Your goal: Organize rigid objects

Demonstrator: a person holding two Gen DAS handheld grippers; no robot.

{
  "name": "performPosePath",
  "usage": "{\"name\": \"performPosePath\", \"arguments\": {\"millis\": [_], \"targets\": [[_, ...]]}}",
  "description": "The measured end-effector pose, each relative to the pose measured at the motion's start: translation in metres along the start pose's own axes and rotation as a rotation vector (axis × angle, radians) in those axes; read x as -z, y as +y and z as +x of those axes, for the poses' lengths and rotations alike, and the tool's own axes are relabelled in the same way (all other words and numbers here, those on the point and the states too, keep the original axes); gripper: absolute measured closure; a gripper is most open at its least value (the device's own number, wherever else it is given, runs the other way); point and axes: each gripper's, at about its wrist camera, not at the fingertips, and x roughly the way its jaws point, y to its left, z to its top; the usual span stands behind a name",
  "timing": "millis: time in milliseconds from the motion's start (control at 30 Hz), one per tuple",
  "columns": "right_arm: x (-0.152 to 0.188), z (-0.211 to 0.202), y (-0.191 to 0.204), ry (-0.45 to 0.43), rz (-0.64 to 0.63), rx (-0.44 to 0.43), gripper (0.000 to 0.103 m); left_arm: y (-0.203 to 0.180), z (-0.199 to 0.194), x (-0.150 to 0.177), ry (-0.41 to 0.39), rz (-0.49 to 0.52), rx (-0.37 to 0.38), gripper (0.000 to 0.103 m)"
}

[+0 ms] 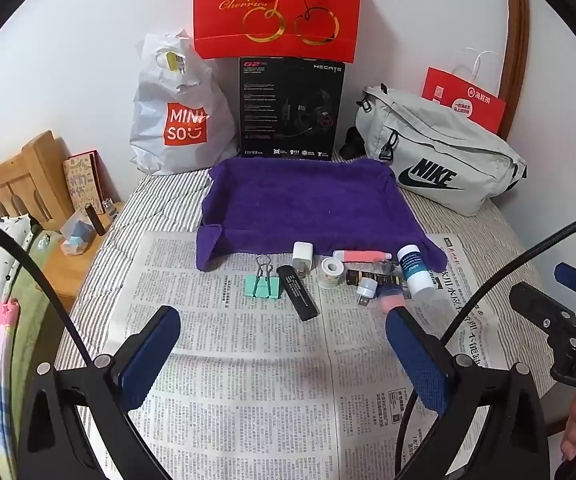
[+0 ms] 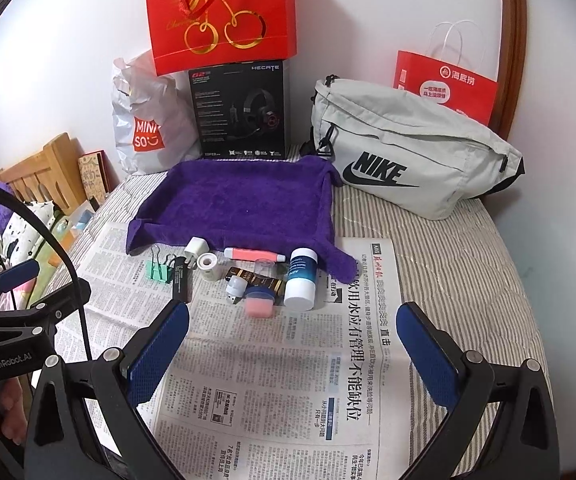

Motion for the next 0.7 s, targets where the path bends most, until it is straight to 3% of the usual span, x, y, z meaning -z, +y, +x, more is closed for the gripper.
{"name": "performPosePath", "arguments": {"millis": [700], "targets": [[0.0003, -0.0056, -0.0044, -0.009, 0.011, -0.002, 0.001, -0.0043, -0.0054, 0.0013, 0.002, -0.001, 0.009, 0.000]]}}
